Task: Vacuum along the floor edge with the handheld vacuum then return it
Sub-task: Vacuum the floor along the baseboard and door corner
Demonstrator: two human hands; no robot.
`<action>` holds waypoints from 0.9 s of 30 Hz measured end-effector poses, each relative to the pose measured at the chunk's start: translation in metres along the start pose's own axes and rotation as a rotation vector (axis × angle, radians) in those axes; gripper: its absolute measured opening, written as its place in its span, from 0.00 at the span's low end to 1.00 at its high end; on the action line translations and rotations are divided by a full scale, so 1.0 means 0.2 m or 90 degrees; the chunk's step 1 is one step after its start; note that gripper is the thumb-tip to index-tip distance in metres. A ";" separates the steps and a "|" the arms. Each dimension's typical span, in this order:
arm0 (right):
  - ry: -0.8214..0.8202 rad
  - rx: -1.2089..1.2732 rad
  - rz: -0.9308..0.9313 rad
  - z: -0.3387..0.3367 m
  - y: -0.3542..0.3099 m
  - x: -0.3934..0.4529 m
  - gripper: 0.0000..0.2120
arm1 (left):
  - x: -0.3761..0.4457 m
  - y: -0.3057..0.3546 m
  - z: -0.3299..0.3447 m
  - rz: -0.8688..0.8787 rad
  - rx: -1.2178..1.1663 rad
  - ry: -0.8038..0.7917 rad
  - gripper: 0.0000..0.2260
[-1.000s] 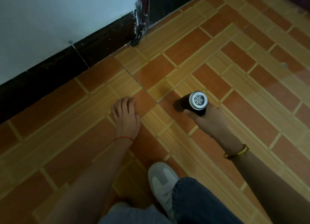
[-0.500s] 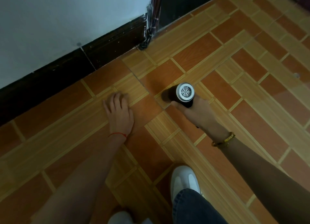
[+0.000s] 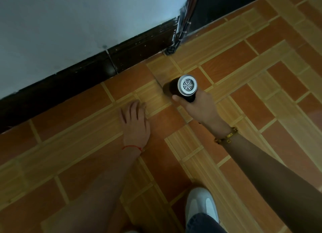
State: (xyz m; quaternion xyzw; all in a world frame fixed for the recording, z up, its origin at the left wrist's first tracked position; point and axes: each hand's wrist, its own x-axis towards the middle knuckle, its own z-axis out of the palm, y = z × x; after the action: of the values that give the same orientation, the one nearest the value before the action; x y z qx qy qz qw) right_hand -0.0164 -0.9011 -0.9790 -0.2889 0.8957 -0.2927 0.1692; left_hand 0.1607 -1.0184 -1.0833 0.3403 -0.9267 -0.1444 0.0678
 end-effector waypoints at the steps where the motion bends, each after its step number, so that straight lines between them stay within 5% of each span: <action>1: 0.001 0.002 -0.008 0.01 -0.01 0.02 0.32 | 0.00 0.00 0.00 -0.001 -0.001 0.001 0.23; 7: 0.059 0.014 0.042 0.00 -0.02 0.19 0.35 | 0.00 0.00 0.00 0.003 -0.002 0.004 0.23; 27: 0.014 0.077 0.003 0.06 -0.16 0.53 0.26 | 0.01 0.01 -0.03 -0.002 0.002 -0.019 0.23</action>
State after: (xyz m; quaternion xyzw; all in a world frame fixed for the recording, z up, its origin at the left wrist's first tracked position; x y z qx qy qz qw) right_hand -0.0794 -0.9931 -0.9824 -0.2728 0.8788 -0.3492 0.1771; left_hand 0.1595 -1.0195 -1.0761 0.3395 -0.9274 -0.1479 0.0531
